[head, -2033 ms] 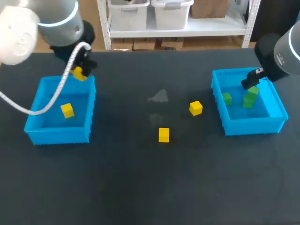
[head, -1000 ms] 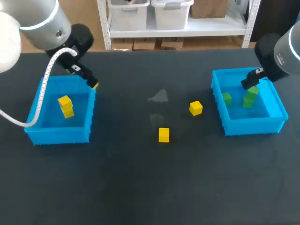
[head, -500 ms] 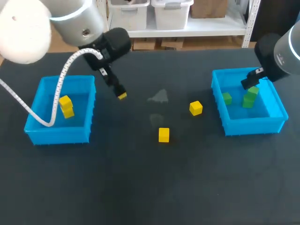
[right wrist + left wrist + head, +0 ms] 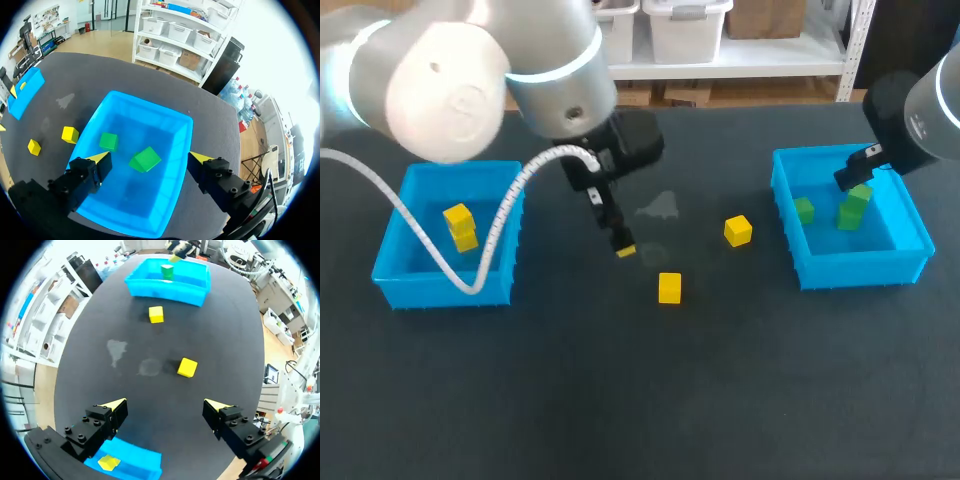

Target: Put the green cubes in the right bin and the yellow cubes in the left bin.

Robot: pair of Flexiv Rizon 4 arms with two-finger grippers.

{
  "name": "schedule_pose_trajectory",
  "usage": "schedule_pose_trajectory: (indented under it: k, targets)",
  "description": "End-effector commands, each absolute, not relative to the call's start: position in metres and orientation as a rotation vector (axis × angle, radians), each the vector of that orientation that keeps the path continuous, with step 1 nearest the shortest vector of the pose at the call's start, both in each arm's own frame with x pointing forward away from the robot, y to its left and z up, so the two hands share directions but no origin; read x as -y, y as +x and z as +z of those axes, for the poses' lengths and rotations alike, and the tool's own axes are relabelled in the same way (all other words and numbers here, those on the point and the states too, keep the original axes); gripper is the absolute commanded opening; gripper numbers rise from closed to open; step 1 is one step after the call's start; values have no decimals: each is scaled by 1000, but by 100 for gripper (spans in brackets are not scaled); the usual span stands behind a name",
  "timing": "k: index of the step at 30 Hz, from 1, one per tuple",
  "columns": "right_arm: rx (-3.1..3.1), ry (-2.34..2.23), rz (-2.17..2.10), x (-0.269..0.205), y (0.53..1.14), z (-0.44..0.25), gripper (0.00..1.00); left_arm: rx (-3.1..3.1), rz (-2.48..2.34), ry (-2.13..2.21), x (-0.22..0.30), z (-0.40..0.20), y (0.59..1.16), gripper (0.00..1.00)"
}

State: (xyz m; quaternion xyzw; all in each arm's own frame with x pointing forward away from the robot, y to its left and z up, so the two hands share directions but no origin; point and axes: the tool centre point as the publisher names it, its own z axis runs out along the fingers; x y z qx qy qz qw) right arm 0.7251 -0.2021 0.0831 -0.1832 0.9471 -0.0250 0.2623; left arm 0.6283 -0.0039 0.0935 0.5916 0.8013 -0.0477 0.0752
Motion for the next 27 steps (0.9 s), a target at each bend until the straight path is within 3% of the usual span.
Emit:
schedule_pose_trajectory:
  k: [1, 27]
  targets:
    - [-2558, -494, -69, 202, 724, 83, 100, -2412, -132, 1809, 23, 75, 629, 100]
    - [-2558, -494, -69, 202, 724, 83, 100, -2410, -81, 1938, 72, 14, 616, 100]
